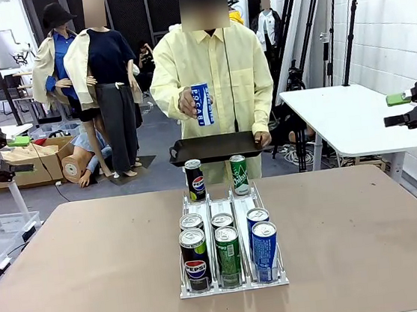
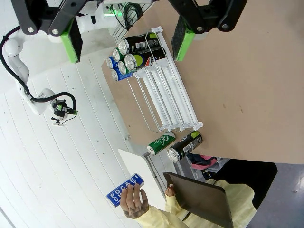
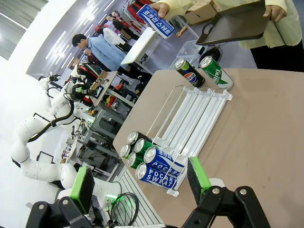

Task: Retrieve and hand over the desired beverage to the person.
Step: Pick up a can of the same type that the person held from the Automatic Can Dispenser.

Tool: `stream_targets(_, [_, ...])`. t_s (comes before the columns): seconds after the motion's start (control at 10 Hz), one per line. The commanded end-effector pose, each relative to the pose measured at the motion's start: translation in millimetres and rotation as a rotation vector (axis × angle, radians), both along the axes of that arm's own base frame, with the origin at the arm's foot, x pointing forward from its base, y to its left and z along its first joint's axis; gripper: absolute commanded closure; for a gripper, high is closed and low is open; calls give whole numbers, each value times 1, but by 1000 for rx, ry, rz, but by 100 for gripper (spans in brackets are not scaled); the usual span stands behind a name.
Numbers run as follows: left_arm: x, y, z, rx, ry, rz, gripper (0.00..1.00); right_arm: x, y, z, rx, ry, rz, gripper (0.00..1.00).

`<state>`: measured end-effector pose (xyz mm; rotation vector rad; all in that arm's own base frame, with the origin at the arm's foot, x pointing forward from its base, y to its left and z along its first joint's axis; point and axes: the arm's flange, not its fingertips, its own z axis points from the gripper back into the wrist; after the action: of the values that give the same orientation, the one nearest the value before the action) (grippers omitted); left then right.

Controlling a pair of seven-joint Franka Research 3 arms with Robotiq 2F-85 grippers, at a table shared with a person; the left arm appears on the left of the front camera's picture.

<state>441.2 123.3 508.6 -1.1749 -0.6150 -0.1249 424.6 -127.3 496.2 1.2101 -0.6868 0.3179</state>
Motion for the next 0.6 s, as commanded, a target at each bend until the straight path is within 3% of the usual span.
stream_targets(0.0, [0, 0, 1, -1, -3, 4, 0, -1, 0, 0, 8, 2, 8, 0])
stream_targets(0.5, [0, 0, 1, -1, -3, 4, 0, -1, 0, 0, 8, 2, 8, 0])
